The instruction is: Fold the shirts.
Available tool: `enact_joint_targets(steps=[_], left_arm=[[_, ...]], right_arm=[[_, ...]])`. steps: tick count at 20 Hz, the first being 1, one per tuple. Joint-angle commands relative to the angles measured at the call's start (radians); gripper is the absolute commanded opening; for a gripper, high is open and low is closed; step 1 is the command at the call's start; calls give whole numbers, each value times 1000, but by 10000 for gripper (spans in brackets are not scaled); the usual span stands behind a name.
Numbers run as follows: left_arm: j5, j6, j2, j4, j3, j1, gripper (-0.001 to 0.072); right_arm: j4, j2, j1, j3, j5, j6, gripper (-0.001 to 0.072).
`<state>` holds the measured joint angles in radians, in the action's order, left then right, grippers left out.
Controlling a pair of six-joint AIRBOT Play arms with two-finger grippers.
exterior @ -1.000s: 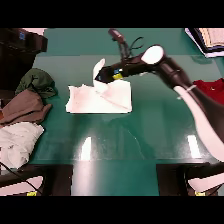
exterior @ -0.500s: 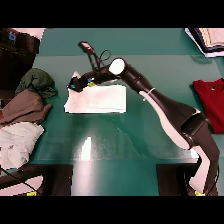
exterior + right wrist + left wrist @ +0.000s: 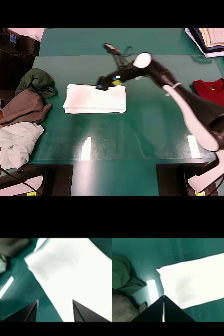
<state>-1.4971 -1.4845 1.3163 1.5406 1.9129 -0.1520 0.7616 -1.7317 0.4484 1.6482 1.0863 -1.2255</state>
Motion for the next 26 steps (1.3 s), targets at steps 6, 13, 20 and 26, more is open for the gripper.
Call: enact_joint_targets(steps=[6, 13, 20, 26], left_arm=[[-3, 0, 1, -29, 0, 1, 27], [-6, 0, 1, -29, 0, 1, 27], [-14, 0, 1, -30, 0, 1, 27], [-47, 0, 1, -32, 0, 1, 27]], right_arm=[[-9, 181, -249, -481, -109, -86, 569], [-295, 77, -231, -536, -203, -51, 714], [-378, 27, -129, -533, -301, -4, 685], [-373, -64, -67, -360, -277, -4, 438]])
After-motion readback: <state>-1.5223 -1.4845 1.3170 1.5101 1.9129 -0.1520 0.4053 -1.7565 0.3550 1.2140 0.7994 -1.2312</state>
